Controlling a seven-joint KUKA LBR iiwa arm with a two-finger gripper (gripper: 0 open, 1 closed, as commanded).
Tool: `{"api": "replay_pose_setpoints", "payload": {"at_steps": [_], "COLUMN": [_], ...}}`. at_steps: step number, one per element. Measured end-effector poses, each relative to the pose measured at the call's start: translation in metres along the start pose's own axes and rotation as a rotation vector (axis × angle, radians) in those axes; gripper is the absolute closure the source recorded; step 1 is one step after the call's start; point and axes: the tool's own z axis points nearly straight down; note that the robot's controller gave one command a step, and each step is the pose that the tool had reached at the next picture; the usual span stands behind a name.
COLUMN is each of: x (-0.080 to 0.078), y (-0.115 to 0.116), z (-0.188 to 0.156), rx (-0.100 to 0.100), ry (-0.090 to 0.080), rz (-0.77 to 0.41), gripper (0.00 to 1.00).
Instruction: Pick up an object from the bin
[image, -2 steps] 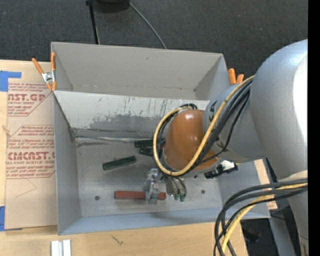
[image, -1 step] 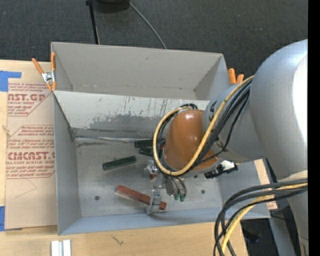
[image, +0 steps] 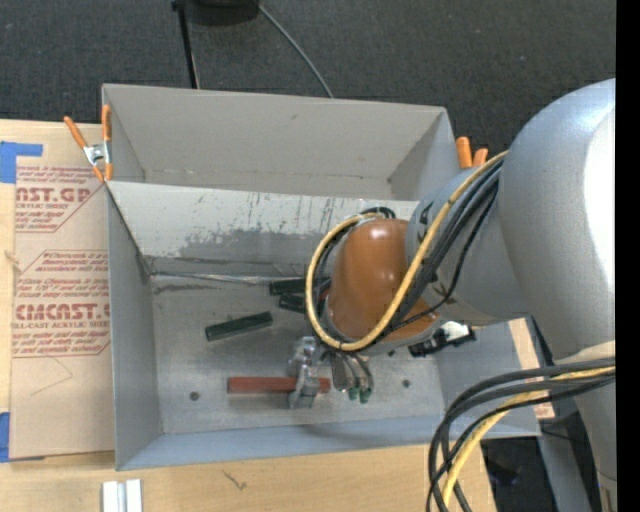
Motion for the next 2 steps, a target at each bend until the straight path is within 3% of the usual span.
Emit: {"api": "replay_pose_setpoints", "payload": {"at_steps": [1,2], "x": [0.000,-0.022], "y": [0.000,0.024], "z": [0.000,-0.101], "rx": [0.000,0.000], "ry": [0.000,-0.001], "rz": [0.000,0.036], "gripper": [1.00,1.00]}}
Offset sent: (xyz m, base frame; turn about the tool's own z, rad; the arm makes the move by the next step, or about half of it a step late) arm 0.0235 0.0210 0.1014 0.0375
